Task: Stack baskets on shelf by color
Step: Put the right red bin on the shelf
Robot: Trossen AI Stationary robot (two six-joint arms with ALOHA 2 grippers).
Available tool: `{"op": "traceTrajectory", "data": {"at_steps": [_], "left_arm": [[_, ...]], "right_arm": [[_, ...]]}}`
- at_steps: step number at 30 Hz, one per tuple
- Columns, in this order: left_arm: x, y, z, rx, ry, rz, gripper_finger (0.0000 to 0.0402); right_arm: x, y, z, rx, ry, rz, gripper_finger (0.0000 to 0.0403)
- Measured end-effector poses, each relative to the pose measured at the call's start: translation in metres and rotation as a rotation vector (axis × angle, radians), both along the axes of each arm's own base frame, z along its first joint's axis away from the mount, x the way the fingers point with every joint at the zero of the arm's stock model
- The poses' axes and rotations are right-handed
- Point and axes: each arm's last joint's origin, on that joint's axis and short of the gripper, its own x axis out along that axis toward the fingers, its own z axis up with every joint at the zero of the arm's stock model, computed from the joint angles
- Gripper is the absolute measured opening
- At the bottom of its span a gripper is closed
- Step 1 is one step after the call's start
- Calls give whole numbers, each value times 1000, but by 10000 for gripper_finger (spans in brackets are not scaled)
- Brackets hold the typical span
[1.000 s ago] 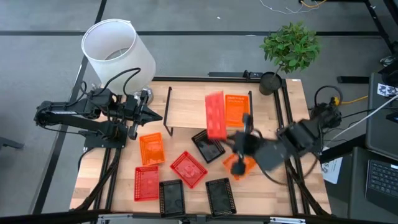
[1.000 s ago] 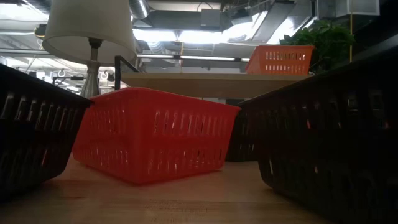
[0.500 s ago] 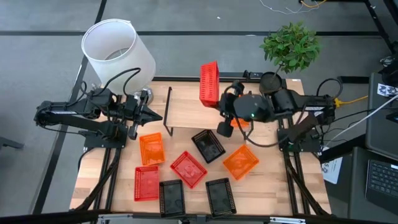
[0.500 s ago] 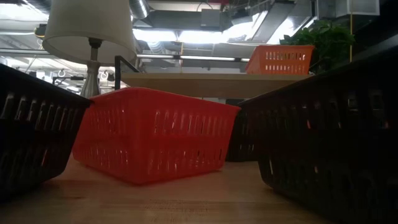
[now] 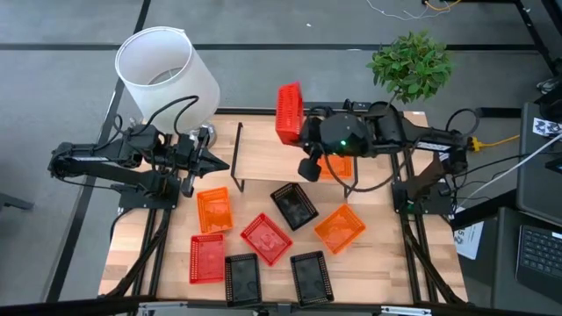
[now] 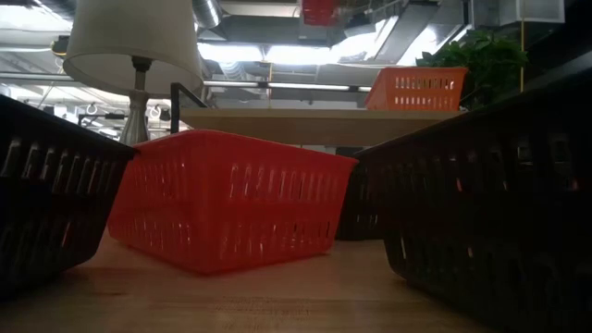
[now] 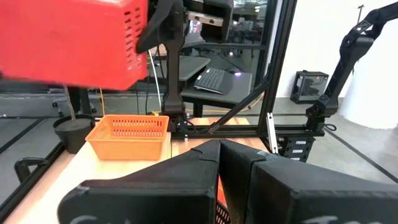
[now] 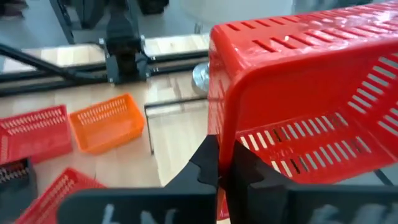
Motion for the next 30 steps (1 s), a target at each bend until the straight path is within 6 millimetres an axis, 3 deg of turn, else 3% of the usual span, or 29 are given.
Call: {"op": "traceTrajectory", "data": {"at_steps": [4,11,22,30], "left_arm": [[0,0,0,0,0,0,0],[0,0,0,-2,1,0,0],[0,0,0,0,1,0,0],[0,0,0,0,1,0,0]], "right_arm": [[13,3,-20,7,112,42,0],[20,11,-48,22,290,-12,0],[14,28,-61,13,422,-13,0],[46,28,-100,-1,534,5,0]]}}
